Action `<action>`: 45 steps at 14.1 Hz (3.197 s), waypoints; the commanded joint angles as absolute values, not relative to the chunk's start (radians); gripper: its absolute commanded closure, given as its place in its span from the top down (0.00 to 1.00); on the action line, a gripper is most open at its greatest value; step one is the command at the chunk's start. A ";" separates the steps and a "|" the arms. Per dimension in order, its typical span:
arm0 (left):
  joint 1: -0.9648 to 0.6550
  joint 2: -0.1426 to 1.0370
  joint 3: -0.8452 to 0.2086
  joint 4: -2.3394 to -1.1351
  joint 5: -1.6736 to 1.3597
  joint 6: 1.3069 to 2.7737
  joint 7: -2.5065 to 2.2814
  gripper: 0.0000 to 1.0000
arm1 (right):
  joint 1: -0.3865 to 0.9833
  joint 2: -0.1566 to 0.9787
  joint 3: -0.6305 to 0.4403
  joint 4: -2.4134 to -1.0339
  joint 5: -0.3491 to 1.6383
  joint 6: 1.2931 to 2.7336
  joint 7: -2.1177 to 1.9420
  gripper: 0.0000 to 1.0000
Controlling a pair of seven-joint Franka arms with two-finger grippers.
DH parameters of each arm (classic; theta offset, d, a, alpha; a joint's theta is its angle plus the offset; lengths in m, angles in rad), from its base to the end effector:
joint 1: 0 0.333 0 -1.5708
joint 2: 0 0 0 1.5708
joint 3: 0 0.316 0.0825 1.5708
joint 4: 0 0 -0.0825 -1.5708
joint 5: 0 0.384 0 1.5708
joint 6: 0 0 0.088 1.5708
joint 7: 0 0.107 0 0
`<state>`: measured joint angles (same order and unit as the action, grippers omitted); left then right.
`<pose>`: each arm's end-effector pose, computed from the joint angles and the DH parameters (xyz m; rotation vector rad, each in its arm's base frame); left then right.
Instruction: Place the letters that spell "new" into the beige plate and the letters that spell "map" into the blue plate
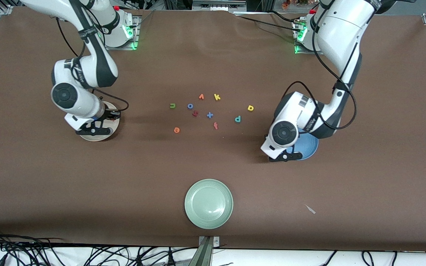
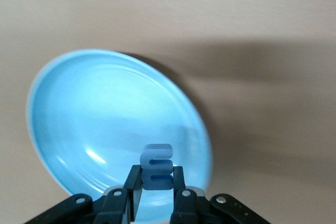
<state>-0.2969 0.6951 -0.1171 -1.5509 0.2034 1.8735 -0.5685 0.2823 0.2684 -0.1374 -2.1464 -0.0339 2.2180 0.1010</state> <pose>0.6151 -0.2434 0.2182 -2.8515 -0.1010 0.3952 0.5402 0.0778 0.2629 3.0417 0.1039 -0.2834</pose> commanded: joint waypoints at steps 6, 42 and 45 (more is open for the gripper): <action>-0.296 0.686 -0.152 -1.556 0.227 1.833 -0.549 1.00 | 0.288 0.322 -0.184 -2.143 -0.029 2.299 0.040 1.00; -0.434 0.756 -0.249 -1.578 -0.031 2.022 -0.499 0.23 | 0.465 0.673 0.129 -1.789 -0.002 2.359 0.715 0.77; -0.423 0.695 -0.224 -1.571 -0.005 1.935 -0.488 0.23 | 0.463 0.672 0.129 -1.789 -0.002 2.359 0.707 0.61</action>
<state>-0.4342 0.7666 -0.2450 -1.5636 -0.0453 2.0060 -0.5172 0.4564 0.6739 0.1342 -1.7821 0.0027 2.3522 0.7119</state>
